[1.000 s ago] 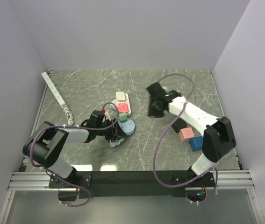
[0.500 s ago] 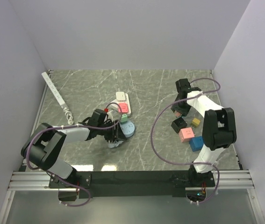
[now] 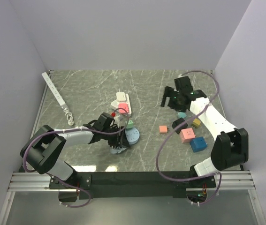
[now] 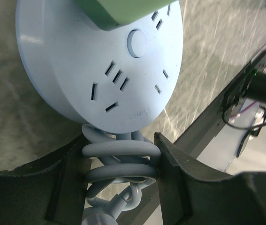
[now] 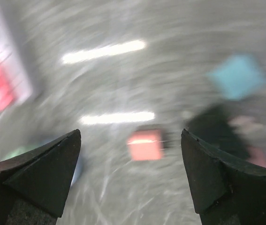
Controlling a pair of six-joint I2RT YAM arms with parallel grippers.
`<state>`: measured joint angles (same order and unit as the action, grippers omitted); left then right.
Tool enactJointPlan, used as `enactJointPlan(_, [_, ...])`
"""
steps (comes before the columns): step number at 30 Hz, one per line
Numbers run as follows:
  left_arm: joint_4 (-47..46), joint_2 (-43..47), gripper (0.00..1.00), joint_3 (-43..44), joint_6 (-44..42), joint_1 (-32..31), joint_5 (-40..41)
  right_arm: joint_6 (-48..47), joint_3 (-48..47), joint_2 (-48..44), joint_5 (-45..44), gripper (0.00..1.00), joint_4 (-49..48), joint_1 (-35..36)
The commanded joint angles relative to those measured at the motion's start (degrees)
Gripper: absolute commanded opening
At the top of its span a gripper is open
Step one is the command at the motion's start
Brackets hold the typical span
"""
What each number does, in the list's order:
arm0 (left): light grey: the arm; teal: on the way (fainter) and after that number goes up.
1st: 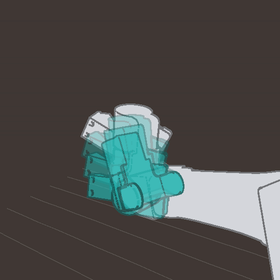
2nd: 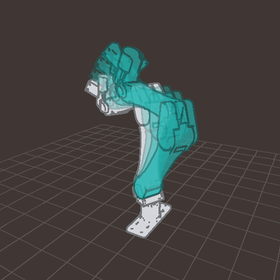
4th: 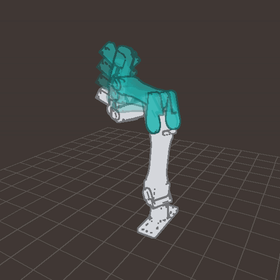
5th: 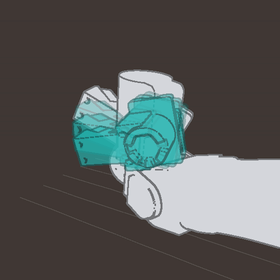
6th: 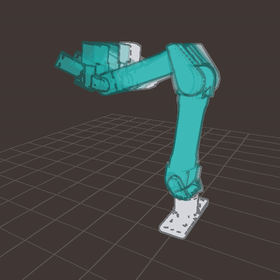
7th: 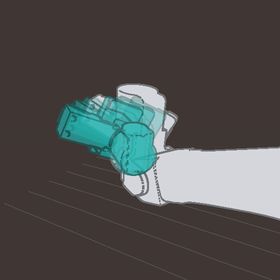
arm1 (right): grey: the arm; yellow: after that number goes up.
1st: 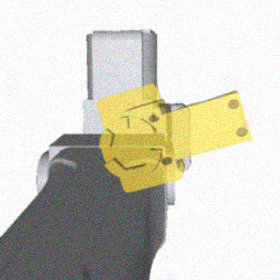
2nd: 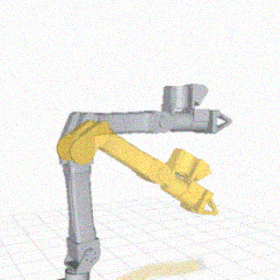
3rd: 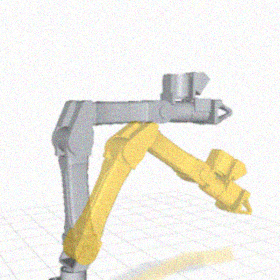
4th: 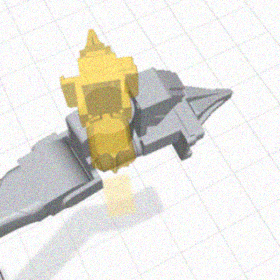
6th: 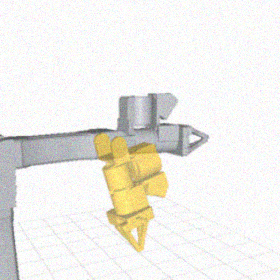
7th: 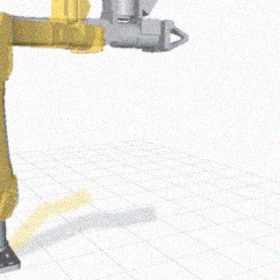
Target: Pull the plug off the socket
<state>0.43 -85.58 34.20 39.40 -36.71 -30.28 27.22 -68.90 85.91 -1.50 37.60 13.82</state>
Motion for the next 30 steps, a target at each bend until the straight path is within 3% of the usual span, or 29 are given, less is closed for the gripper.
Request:
enactJointPlan(1, [2.47, 0.06, 0.01, 2.01, -2.22, -2.13, -2.67, -9.64, 0.52, -0.83, 15.89, 0.93, -2.71, 5.76])
enactJointPlan(4, [4.31, 0.15, 0.01, 3.16, -3.01, -2.93, -4.26, -10.35, 2.28, 0.31, 23.53, 0.93, -5.08, 8.23])
enactJointPlan(8, [8.51, 0.07, 0.04, 4.82, -3.45, -3.28, -1.64, -8.77, 4.39, 0.49, 23.74, 0.93, -7.54, 11.22])
enactJointPlan(9, [9.67, -0.2, 0.11, 5.7, -3.62, -3.46, 1.77, -7.81, 4.39, 0.75, 23.39, 0.93, -7.72, 12.7])
enactJointPlan(10, [10.12, -0.29, 0.25, 5.88, -3.71, -3.46, 2.59, -7.63, 3.87, 1.01, 21.99, 0.93, -7.81, 13.94])
enactJointPlan(12, [10.21, 1.19, 0.43, 5.36, -1.97, -3.55, 6.18, -5.7, 2.99, 2.5, 19.53, 0.94, -7.63, 17.18])
enactJointPlan(13, [9.95, 1.9, 0.58, 5.01, -1.35, -3.55, 6.98, -4.73, 2.03, 3.12, 18.99, 0.94, -7.81, 18.07])
enactJointPlan(16, [7.84, 4.28, 0.67, 3.16, 1.38, -3.55, 8.05, -1.13, -0.43, 5.75, 15.57, 0.95, -7.11, 22.02])
enactJointPlan(23, [2.3, 5.16, 0.67, -1.32, 6.12, -3.55, 7.95, 3.89, -6.06, 11.29, 9.67, 0.96, -6.58, 28.71])
enactJointPlan(27, [3.0, 12.7, 0.7, -3.25, 9.2, -3.55, 12.6, 2.75, -8.62, 13.23, 8.35, 0.96, -5.79, 30.82])
enactJointPlan(30, [4.84, 20.33, 0.77, -4.31, 10.87, -3.46, 16.65, 0.21, -11.33, 15.16, 5.11, 0.96, -3.25, 32.75])
